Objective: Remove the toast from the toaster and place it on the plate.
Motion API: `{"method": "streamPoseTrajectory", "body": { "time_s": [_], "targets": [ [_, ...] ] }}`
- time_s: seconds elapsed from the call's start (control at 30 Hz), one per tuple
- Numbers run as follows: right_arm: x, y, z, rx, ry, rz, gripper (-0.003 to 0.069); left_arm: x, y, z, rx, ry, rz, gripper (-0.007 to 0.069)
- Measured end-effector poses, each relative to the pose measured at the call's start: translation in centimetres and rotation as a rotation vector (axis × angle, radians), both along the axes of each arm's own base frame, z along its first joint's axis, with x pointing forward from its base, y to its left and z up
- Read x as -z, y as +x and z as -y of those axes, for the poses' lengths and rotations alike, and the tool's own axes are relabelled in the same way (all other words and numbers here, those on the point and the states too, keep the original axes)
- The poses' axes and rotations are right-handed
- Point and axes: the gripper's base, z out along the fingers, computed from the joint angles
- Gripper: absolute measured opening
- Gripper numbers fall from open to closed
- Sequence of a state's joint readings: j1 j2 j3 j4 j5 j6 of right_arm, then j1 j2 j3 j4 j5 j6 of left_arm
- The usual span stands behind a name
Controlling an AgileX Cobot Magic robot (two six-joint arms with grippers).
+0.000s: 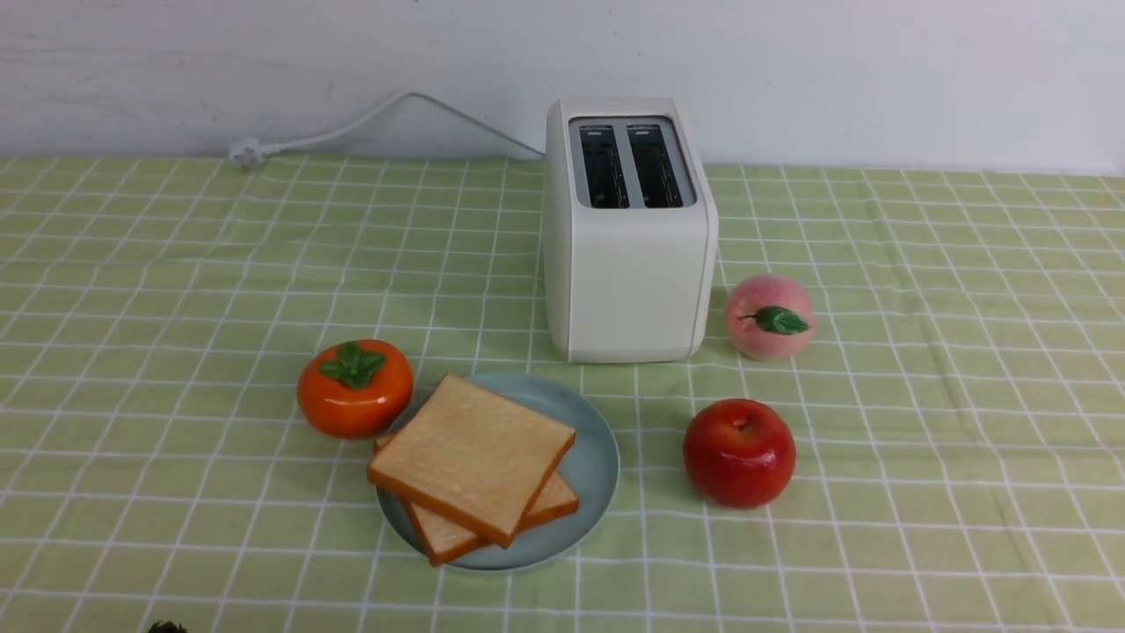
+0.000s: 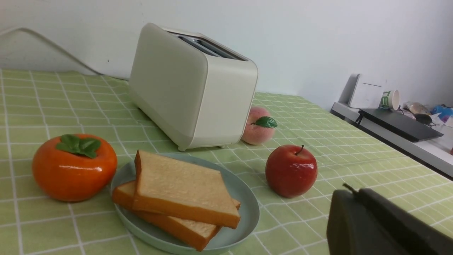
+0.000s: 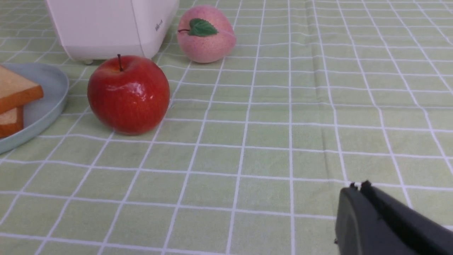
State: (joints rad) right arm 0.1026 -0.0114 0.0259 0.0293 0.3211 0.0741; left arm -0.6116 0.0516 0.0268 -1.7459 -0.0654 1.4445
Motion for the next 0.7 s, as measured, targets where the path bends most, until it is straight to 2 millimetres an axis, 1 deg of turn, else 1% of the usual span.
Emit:
{"method": "streamPoseTrajectory", "body": {
  "time_s": [0.23, 0.7],
  "targets": [
    [0.26, -0.11, 0.03, 0.002, -0.002, -0.041, -0.0020, 0.00, 0.00, 0.00, 0.000, 0.001, 0.000, -0.0012],
    [0.28, -0.14, 0.03, 0.002, -0.003, -0.048, -0.0017, 0.00, 0.00, 0.00, 0.000, 0.001, 0.000, 0.0000]
  ]
}}
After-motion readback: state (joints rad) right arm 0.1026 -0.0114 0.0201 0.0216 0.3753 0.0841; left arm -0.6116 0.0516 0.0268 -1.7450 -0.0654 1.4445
